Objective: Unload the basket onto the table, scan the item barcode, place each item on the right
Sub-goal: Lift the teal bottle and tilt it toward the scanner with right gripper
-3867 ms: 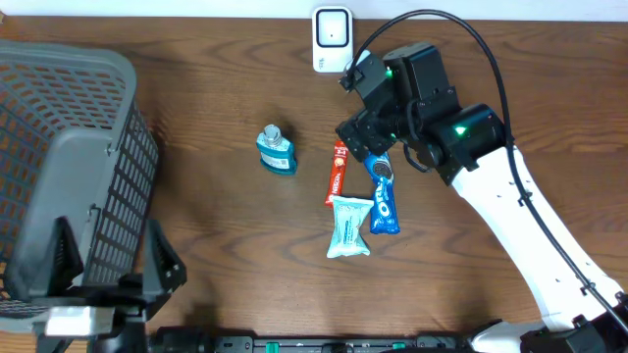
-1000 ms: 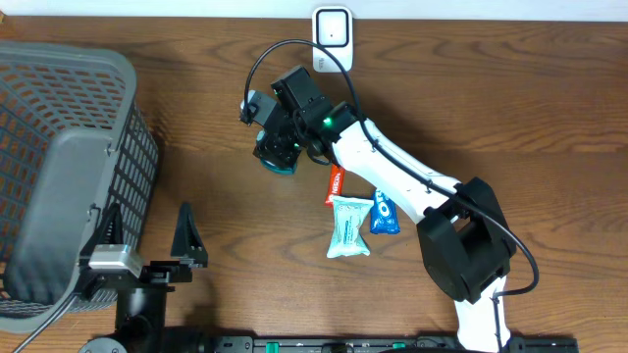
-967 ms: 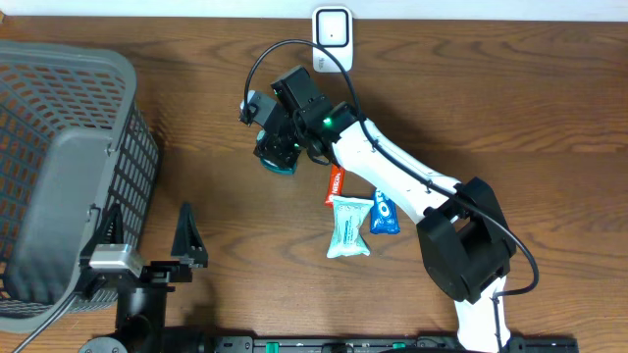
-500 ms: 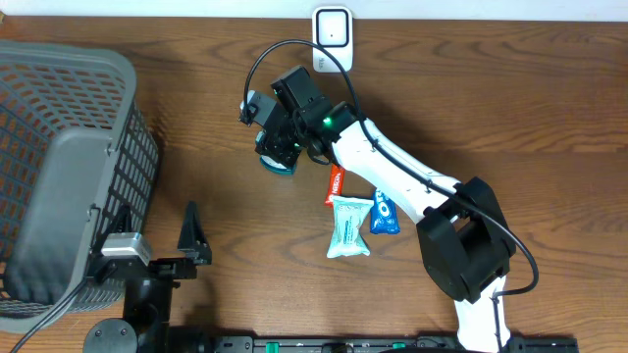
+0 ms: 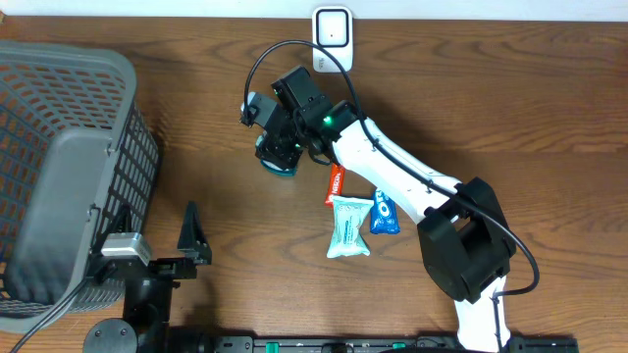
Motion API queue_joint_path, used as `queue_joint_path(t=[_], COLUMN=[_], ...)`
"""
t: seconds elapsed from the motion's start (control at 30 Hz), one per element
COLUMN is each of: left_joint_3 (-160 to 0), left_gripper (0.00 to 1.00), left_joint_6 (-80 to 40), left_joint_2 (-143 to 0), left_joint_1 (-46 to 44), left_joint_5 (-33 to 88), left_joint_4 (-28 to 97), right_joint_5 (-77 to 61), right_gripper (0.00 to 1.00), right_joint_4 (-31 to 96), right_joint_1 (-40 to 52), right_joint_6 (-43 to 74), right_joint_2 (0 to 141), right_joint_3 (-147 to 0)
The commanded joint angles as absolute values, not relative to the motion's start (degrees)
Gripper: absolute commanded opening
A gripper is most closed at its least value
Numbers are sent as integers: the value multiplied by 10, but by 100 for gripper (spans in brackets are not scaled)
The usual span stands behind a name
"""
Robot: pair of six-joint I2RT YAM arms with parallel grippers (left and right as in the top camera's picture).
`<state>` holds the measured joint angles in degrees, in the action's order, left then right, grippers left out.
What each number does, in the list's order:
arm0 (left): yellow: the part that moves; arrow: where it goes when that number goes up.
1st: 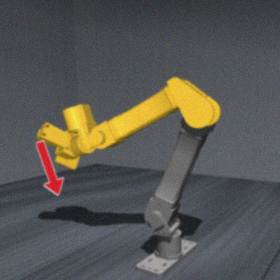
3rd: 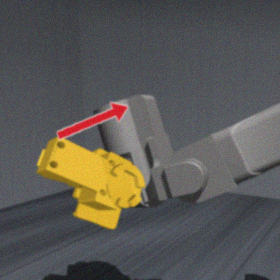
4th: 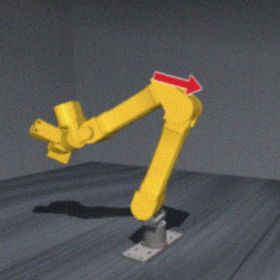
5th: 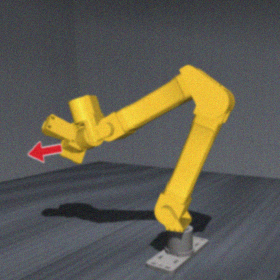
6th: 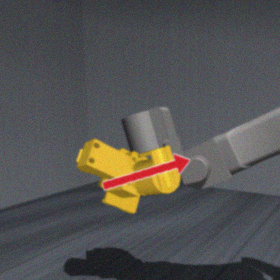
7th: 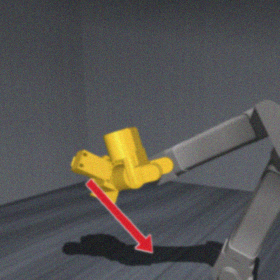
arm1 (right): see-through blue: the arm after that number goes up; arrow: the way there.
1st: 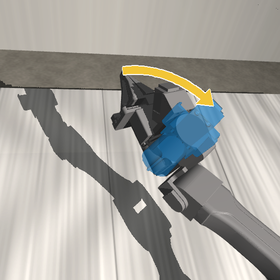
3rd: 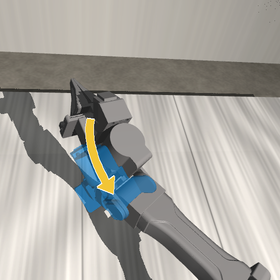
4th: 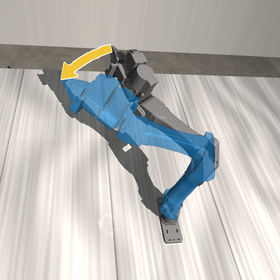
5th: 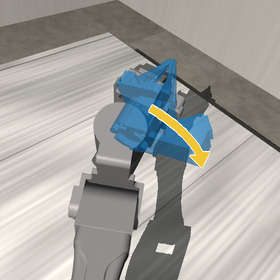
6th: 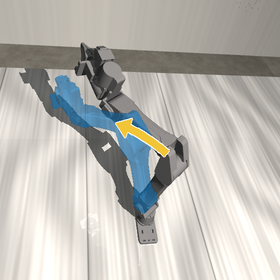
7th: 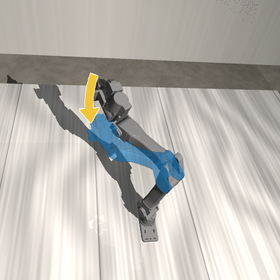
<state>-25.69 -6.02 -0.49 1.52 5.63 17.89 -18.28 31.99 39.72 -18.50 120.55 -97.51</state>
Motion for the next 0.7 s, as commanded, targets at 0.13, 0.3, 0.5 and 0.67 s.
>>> queue_joint_path(t=[0.13,0.3,0.5,0.67], left_joint_3=[-254,-254,-254,-254], left_gripper=[98,98,98,98], left_joint_6=[-61,-61,-61,-61], left_joint_2=[-6,-6,-6,-6], left_joint_1=[19,19,19,19], left_joint_5=[49,49,49,49], left_joint_4=[177,177,178,178], right_joint_5=[-179,-179,-179,-179], right_gripper=[49,45,99,99], right_joint_4=[330,342,362,374], right_joint_1=[401,401,402,402], right_joint_6=[-189,-189,-189,-189], right_joint_2=[1253,1257,1257,1257], right_joint_3=[-974,-974,-974,-974])
